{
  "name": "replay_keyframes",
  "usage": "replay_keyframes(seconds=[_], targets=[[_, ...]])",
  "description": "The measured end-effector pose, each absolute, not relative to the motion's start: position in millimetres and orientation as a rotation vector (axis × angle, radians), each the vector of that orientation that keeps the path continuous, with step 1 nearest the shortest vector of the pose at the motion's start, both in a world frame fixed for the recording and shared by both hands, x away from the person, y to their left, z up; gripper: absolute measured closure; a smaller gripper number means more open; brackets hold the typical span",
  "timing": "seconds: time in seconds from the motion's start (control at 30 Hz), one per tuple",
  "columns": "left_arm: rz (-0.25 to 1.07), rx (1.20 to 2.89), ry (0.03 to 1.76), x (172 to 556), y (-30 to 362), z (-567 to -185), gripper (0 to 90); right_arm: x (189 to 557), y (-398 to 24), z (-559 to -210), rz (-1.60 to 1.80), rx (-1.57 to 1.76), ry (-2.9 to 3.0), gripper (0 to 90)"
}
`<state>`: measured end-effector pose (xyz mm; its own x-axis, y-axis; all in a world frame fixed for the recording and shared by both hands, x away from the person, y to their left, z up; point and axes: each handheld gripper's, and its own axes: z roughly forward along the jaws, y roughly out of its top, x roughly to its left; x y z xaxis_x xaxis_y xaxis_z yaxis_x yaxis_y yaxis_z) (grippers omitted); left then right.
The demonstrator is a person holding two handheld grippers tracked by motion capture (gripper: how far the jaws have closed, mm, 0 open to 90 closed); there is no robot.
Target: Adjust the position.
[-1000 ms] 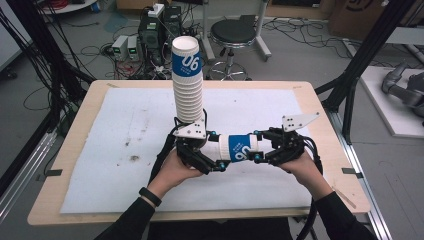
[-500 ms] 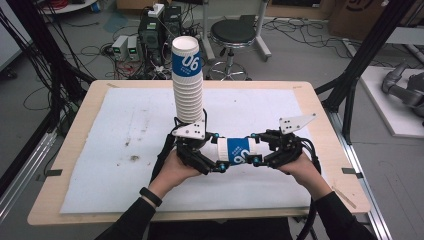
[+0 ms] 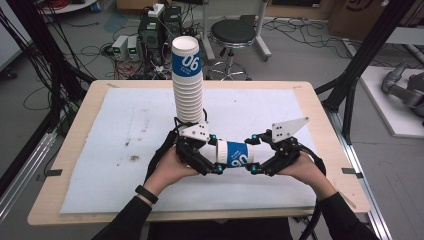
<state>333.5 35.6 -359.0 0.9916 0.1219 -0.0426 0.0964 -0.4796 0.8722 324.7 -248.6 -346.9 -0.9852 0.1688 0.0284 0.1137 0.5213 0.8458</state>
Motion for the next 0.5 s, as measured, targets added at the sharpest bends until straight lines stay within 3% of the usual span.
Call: replay_keyframes(seconds=[0.23, 0.5], targets=[[0.027, 2.121, 0.126, 330, 28, -360, 19.9, 322, -232, -358, 1.319, 0.205, 2.769, 22.9], [0.044, 2.020, 0.112, 329, 31, -356, 16.2, 326, -236, -359, 1.396, 0.196, 2.783, 28.3]])
